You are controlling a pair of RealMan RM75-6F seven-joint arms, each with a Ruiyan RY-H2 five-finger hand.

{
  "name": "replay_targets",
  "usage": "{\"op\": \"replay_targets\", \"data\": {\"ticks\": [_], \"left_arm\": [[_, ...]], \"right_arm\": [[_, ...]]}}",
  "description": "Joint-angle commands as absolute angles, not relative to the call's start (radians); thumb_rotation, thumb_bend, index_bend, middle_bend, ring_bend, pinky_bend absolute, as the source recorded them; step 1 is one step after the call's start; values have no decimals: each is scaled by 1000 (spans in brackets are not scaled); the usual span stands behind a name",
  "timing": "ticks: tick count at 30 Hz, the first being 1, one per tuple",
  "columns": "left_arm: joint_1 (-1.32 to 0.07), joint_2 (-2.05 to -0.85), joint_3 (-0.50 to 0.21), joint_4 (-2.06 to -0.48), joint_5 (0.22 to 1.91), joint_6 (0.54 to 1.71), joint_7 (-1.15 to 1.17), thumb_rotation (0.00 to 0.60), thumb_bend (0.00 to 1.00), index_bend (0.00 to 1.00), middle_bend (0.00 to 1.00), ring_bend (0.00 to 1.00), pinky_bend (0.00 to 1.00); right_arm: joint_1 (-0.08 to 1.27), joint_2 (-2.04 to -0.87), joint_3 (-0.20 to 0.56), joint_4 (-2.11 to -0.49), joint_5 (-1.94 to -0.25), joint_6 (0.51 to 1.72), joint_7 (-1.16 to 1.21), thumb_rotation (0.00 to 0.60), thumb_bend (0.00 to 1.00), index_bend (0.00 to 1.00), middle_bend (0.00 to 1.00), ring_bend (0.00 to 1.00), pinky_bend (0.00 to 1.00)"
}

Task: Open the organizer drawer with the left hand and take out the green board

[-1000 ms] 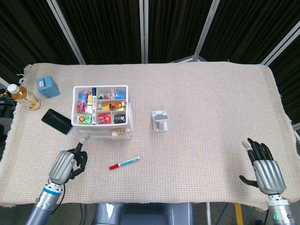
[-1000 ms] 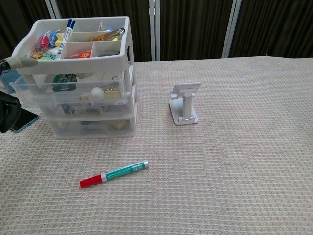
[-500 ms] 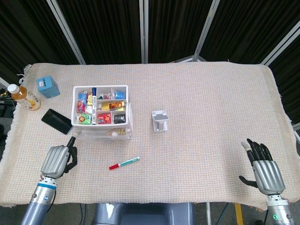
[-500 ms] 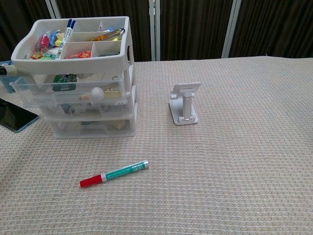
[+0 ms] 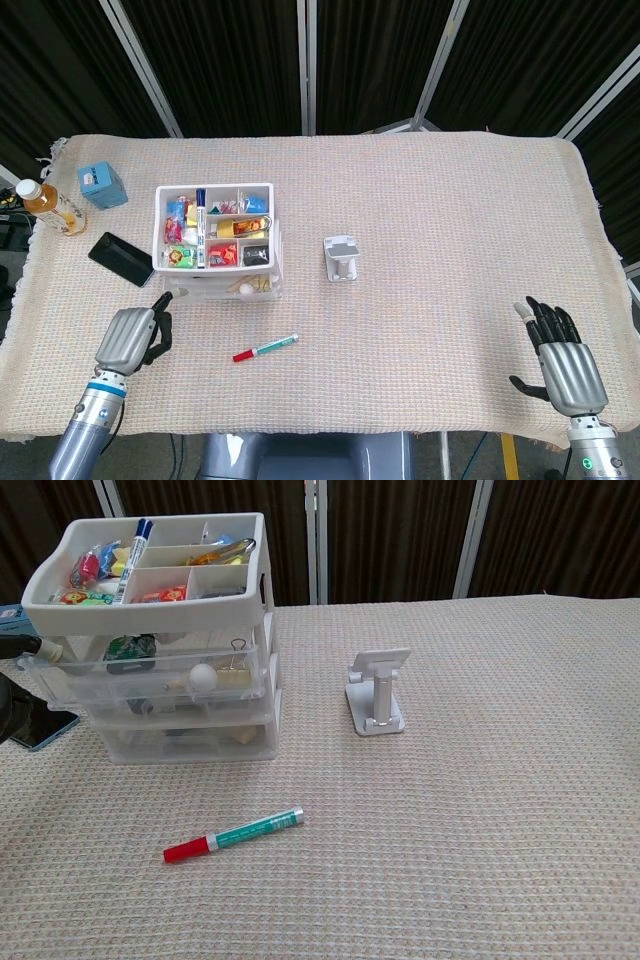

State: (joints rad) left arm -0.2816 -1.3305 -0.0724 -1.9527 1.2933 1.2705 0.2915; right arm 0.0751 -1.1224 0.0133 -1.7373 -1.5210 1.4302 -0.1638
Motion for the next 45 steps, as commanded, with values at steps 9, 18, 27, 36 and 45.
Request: {"op": "replay_targets", "data": {"ticks": [9,18,27,36,45], "left_arm": [[-254,-1285,-19,-2001,1418,1315,258,600,1000,431,764,766,629],[-240,-1246,30,-2003,1460,1304,241,600,1000,444,764,766,629],[-236,-1234,41,-1974,1484,1300,189,600,1000,421,764,766,629],[-233,-1229,62,-1977,1557,1305,144,600,1000,385,764,766,629],[-234,-1226,79,-1973,1582,1292,136,600,1000,384,764,766,629]], "right_arm": [[74,-1122,12,-1739,-1523,1432,-165,600,15,108,0,0,0],[74,-1122,12,-1740,-1523,1431,-165,600,15,108,0,0,0],[74,-1125,11,-1741,-1522,1430,-174,600,15,108,0,0,0],[74,-1125,12,-1741,-1522,1432,-172,600,15,108,0,0,0],[74,-1119,9,-1746,-1526,1431,-161,600,15,108,0,0,0]]}}
